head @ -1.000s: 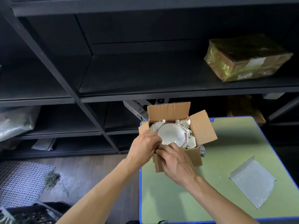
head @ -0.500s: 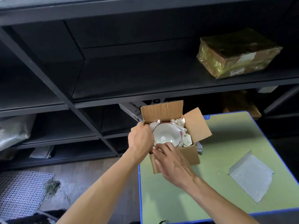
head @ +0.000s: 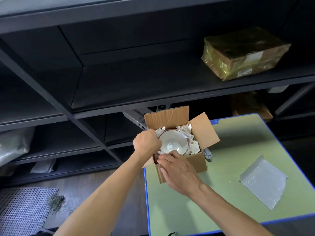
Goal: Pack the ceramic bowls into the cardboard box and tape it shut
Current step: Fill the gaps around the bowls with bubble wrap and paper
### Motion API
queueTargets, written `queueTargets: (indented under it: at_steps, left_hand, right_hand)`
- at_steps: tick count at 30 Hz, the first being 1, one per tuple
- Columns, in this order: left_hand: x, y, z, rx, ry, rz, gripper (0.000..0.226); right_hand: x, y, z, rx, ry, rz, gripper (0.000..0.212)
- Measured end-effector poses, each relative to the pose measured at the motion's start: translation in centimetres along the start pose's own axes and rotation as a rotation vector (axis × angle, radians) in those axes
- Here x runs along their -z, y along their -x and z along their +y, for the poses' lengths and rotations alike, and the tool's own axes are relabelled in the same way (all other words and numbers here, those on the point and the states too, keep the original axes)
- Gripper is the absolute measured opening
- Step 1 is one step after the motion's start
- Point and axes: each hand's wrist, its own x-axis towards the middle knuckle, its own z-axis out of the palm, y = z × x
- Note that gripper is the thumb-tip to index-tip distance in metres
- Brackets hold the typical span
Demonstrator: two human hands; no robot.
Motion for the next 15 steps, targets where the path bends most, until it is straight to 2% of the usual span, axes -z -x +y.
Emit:
queueTargets:
  at_steps: [10,13,15]
  left_hand:
    - [-0.6,-1.1,-0.9,0.037,0.101,-0.013,0.019]
    - [0.0,-1.6,-2.3,-0.080,0.172,-0.026,0.025]
    - [0.5,-1.7,-3.2,-0.203,0.136,0.047,0.018]
  right_hand:
    - [0.7,-1.3,-0.3,0.004,0.011,-0.029,0.032]
    - [1.1,-0.4,0.3,0.028,-0.045,-0.069,0.026]
    - [1.1,0.2,0.7,0.045,-0.067,-0.072,0.025]
